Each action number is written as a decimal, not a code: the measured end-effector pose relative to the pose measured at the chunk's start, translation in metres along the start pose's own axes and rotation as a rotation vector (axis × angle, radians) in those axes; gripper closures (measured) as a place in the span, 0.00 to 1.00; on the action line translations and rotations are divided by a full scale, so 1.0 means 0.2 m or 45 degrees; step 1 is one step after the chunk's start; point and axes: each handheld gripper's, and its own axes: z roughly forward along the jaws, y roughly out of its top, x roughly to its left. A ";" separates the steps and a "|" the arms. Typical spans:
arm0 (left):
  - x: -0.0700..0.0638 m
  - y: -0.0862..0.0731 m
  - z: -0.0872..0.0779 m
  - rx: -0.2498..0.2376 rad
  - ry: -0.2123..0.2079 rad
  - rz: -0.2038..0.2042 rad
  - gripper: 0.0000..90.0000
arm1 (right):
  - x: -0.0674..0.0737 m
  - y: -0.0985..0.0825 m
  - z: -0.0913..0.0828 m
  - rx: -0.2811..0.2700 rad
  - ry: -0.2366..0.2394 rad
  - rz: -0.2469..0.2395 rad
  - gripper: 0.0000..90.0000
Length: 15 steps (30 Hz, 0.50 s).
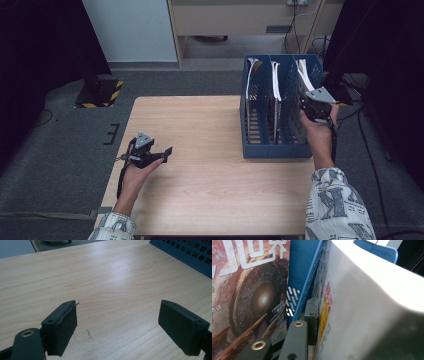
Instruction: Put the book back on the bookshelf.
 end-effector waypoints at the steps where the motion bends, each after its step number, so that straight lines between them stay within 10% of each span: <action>1: 0.00 0.00 0.00 0.000 0.000 0.001 0.17 | 0.00 0.00 0.00 0.001 -0.006 0.000 0.79; 15: 0.00 0.00 -0.01 -0.007 -0.001 -0.002 0.17 | 0.01 0.00 -0.01 -0.030 0.067 0.096 0.62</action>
